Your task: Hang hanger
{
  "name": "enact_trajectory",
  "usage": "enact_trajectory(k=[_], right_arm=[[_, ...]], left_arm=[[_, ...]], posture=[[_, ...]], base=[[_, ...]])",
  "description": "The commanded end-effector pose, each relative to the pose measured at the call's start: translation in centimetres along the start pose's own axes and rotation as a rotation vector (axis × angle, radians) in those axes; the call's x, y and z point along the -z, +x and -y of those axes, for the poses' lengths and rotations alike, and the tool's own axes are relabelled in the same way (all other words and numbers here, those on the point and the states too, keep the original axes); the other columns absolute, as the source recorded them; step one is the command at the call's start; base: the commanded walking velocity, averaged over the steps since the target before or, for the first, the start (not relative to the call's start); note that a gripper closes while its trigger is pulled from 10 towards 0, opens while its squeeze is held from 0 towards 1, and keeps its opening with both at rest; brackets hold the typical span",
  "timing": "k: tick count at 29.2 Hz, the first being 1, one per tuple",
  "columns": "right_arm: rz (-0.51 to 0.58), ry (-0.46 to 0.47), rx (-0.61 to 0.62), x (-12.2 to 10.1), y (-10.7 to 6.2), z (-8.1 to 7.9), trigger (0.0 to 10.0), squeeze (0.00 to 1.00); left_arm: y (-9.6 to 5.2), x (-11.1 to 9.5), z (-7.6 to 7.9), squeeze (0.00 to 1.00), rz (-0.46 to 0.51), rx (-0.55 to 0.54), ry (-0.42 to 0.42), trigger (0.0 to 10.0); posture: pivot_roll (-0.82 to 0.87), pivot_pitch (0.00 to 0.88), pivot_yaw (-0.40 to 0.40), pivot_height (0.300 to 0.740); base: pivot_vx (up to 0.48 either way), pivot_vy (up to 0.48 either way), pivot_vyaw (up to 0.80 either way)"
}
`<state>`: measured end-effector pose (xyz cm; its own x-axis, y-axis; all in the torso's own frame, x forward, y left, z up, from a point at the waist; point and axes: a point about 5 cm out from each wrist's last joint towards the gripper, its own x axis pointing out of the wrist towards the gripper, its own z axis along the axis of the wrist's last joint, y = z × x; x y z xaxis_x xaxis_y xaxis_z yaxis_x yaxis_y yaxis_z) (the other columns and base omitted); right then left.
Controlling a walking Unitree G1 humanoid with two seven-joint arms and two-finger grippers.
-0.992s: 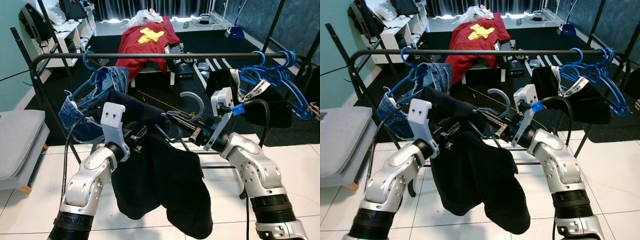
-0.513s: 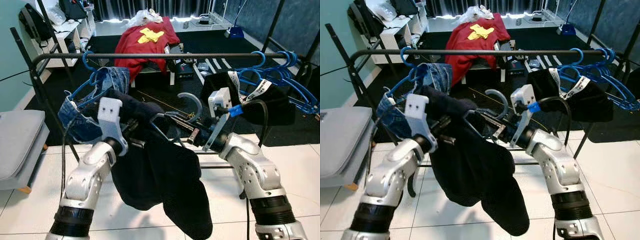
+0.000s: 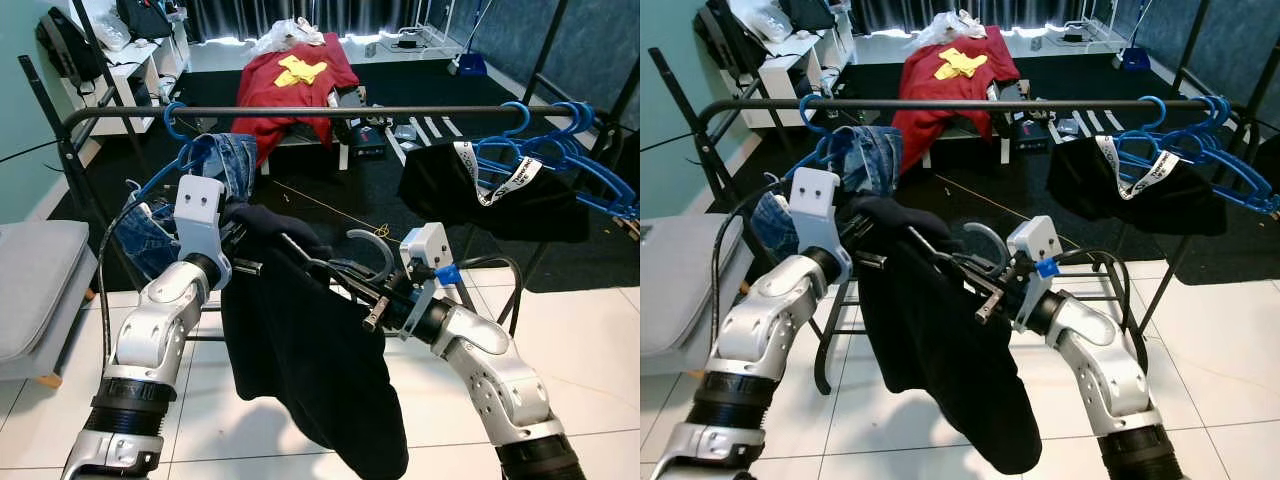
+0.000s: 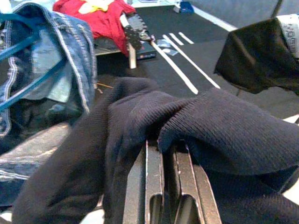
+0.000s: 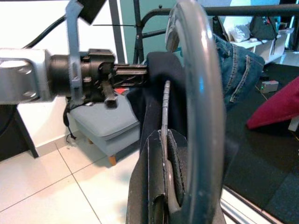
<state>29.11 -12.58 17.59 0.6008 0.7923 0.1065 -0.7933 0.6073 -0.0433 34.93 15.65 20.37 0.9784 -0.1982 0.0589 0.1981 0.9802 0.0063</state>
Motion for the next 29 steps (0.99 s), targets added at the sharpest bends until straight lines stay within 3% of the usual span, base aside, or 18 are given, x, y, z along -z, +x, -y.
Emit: enact_trajectory(k=[1,4,5,12,16,21,24,29], right_arm=[[-0.07,0.037,-0.026,1.7,-0.7,-0.8,10.0,0.0],[-0.08,0.044,-0.035,2.0,-1.0,-1.0,10.0,0.0],[-0.105,0.062,-0.041,3.4,-2.2,-1.7,10.0,0.0],[-0.116,0.086,-0.02,5.0,-3.1,-2.2,10.0,0.0],[-0.047,0.096,0.034,5.9,-3.8,-2.1,10.0,0.0],[0.017,0.056,0.094,5.4,-4.0,-1.7,10.0,0.0],[0.102,-0.004,0.226,4.4,-4.3,-0.7,10.0,0.0],[0.204,-0.038,0.289,3.2,-4.9,-0.8,10.0,0.0]], left_arm=[[0.1,-2.2,-2.1,0.0,0.094,-0.087,0.033,0.0],[0.2,-2.3,-2.2,0.0,0.096,-0.092,0.037,0.0],[0.6,-2.7,-2.3,0.0,0.104,-0.094,0.054,0.0],[1.0,-3.0,-2.4,0.0,0.111,-0.095,0.071,0.0],[1.4,-3.2,-2.6,0.0,0.115,-0.102,0.077,0.0],[1.5,-3.0,-2.8,0.0,0.106,-0.112,0.086,0.0],[1.5,-2.5,-3.3,0.0,0.09,-0.133,0.106,0.0],[1.4,-2.1,-4.1,0.0,0.07,-0.167,0.146,0.0]], posture=[[0.05,0.082,0.047,0.74],[0.05,0.083,0.047,0.74],[0.05,0.086,0.047,0.74],[0.04,0.089,0.046,0.74],[0.05,0.091,0.042,0.74],[0.05,0.093,0.042,0.74],[0.04,0.094,0.042,0.74],[0.05,0.094,0.041,0.74]], base=[[0.0,0.0,0.0],[0.0,0.0,0.0],[0.0,0.0,0.0],[0.0,0.0,0.0],[0.0,0.0,0.0],[0.0,0.0,0.0],[0.0,0.0,0.0],[0.0,0.0,0.0]])
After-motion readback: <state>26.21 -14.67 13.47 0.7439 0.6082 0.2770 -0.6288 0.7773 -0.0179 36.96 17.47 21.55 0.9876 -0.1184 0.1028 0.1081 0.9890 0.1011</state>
